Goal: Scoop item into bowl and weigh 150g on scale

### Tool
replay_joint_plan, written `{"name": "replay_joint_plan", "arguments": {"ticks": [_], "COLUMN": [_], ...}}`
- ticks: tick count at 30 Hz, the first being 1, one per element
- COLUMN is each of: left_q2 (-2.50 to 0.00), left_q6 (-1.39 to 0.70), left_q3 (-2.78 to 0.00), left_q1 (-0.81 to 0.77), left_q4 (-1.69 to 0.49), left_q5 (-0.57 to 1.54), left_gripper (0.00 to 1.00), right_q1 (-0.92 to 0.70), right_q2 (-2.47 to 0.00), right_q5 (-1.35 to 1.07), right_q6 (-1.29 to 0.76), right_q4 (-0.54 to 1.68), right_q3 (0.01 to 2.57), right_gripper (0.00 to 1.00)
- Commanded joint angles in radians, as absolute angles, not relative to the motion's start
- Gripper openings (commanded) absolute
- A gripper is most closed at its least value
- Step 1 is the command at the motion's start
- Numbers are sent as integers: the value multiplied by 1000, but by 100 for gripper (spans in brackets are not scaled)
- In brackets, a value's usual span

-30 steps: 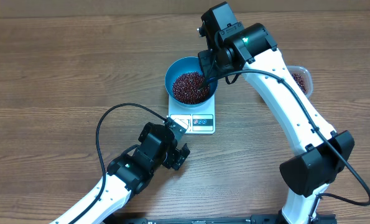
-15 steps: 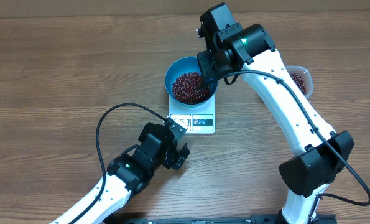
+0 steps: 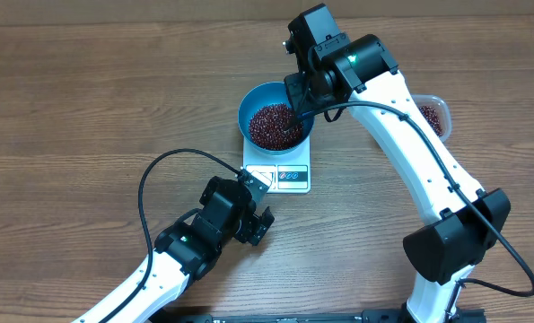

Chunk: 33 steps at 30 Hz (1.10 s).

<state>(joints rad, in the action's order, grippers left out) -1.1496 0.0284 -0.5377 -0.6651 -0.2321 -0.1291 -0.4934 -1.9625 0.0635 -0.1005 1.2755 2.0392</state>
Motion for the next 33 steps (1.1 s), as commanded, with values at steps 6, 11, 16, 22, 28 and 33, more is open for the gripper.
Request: {"name": "replay_joint_plan", "arguments": {"ticks": [6,11,16,22,28,33], "left_q2": [-1150,-1150,-1150,-1150,-1150,-1150], "left_q6": [22,22,22,22,22,22], "left_q3": [-561,-561,-561,-561,-561,-561], "left_q1": [-661,-661,-661,-661,-661,-661], "left_q4": [-231,-231,-231,-232,-231,-231], "left_q5": [-141,-141,-141,-141,-141,-141], "left_gripper": [100,100,100,100,100,100], "right_q1": [-500,-500,-501,-507,-509,-509], "right_q2": [-1928,-1928,-1928,-1928,-1928,-1928], "right_q5": [70,70,57,86,89,85], "right_q6": [-105,-105,-105,-106,-101,-105], "right_q4": [1269,1269,1274,1277,1280,1280], "right_q3": [2069,2069,2069,2069,2069,2069], "right_gripper": [4,4,4,4,4,4]}}
